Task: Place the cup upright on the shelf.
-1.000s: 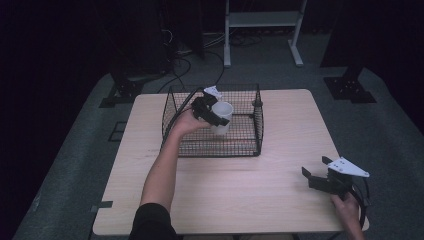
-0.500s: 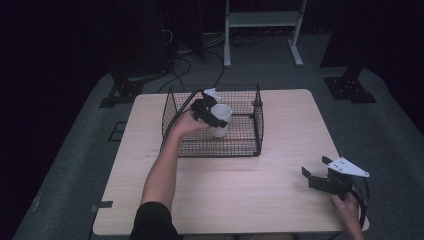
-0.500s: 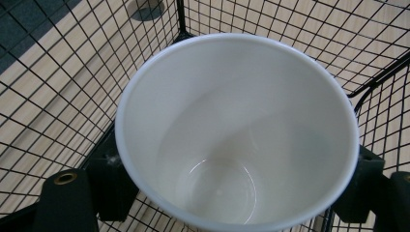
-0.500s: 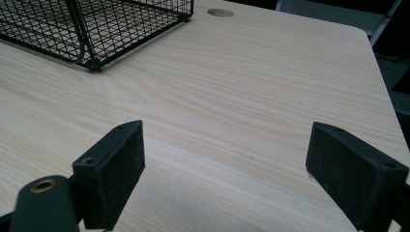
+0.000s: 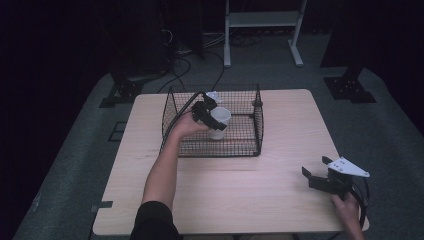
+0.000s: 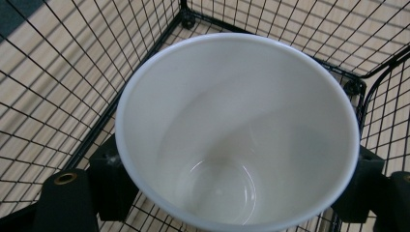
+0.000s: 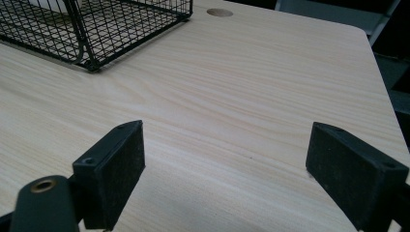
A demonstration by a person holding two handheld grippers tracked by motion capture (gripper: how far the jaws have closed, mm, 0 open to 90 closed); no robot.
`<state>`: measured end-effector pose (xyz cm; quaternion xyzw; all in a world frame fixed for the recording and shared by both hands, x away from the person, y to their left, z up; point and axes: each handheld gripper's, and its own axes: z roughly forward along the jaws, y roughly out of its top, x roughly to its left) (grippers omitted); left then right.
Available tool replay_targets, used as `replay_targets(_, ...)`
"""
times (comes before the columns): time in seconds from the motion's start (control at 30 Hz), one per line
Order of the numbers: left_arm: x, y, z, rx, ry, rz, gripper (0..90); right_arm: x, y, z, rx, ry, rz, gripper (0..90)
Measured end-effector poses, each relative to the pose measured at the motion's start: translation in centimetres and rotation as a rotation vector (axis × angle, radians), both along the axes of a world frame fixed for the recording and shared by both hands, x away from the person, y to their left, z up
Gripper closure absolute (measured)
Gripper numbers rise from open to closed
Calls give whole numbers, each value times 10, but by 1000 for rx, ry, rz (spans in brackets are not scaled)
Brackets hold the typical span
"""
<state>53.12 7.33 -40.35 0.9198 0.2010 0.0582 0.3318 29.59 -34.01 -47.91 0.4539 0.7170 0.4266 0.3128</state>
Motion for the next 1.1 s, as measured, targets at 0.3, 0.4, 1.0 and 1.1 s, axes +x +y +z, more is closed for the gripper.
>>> replay_targets(0.3, 0, 1, -5, -4, -29, 3, 207, 0, 0, 0, 0, 1, -1, 131)
replay_targets(0.4, 0, 3, -4, 2, -19, 6, 206, 0, 0, 0, 0, 1, -1, 131)
replay_targets(1.0, -6, 7, -6, 19, -22, 12, 200, 0, 0, 0, -1, 2, 0, 131)
replay_targets(1.1, -5, 8, -7, 14, -16, 17, 201, 0, 0, 0, -1, 2, -1, 131)
